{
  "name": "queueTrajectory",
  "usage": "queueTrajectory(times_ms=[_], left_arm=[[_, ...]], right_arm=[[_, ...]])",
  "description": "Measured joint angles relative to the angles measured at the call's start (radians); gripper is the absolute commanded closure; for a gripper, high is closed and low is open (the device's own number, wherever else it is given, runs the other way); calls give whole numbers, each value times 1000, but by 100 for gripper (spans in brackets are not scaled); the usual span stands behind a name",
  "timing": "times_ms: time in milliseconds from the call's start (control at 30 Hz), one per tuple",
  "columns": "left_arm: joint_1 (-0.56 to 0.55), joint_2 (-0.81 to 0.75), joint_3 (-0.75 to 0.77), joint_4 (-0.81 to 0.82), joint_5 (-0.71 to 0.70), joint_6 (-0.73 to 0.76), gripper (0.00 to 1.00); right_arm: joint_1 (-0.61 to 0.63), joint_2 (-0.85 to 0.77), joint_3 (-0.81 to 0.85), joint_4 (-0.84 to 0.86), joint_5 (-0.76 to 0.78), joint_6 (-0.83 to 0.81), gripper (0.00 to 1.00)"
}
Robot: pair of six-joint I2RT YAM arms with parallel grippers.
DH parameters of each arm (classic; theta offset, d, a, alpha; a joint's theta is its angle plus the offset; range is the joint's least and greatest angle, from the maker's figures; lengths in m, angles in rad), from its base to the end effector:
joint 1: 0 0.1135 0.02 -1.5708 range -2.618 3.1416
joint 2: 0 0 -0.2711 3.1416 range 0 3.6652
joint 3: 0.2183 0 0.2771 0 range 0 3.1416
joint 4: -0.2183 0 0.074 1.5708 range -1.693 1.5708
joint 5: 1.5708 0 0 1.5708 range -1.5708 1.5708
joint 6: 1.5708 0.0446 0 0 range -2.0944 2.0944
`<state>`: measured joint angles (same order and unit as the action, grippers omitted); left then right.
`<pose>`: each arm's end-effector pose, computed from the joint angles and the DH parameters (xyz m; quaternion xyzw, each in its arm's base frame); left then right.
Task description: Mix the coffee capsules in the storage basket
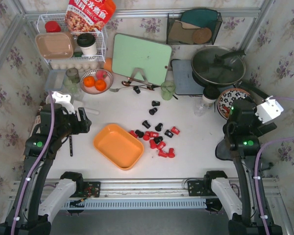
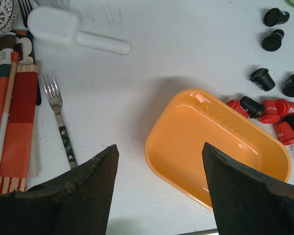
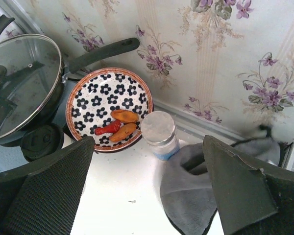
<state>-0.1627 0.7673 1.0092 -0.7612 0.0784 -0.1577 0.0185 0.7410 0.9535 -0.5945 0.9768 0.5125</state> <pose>0.1731 -0.0320 0.3660 0.0218 0.8642 -0.1135 0.4896 0.1642 -0.0339 0.3753 0.4337 0.6452 -0.2454 0.5792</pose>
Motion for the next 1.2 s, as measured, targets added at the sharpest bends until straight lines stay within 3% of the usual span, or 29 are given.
queueTrajectory(times_ms=[433, 900, 1000, 1133, 1200], left_arm=[[0, -6, 0, 0, 0, 0, 28], [1, 22, 0, 0, -17, 0, 27], [1, 35, 0, 0, -28, -2, 27], [1, 63, -1, 0, -38, -13, 24], [1, 76, -3, 0, -48, -28, 5]], right_arm=[[0, 44, 28, -33, -209, -79, 1], [32, 20, -100, 145, -737, -212, 4], [117, 22, -132, 209, -783, -249, 4], [330, 19, -192, 317, -770, -326, 4], [451, 16, -231, 388, -752, -372, 5]])
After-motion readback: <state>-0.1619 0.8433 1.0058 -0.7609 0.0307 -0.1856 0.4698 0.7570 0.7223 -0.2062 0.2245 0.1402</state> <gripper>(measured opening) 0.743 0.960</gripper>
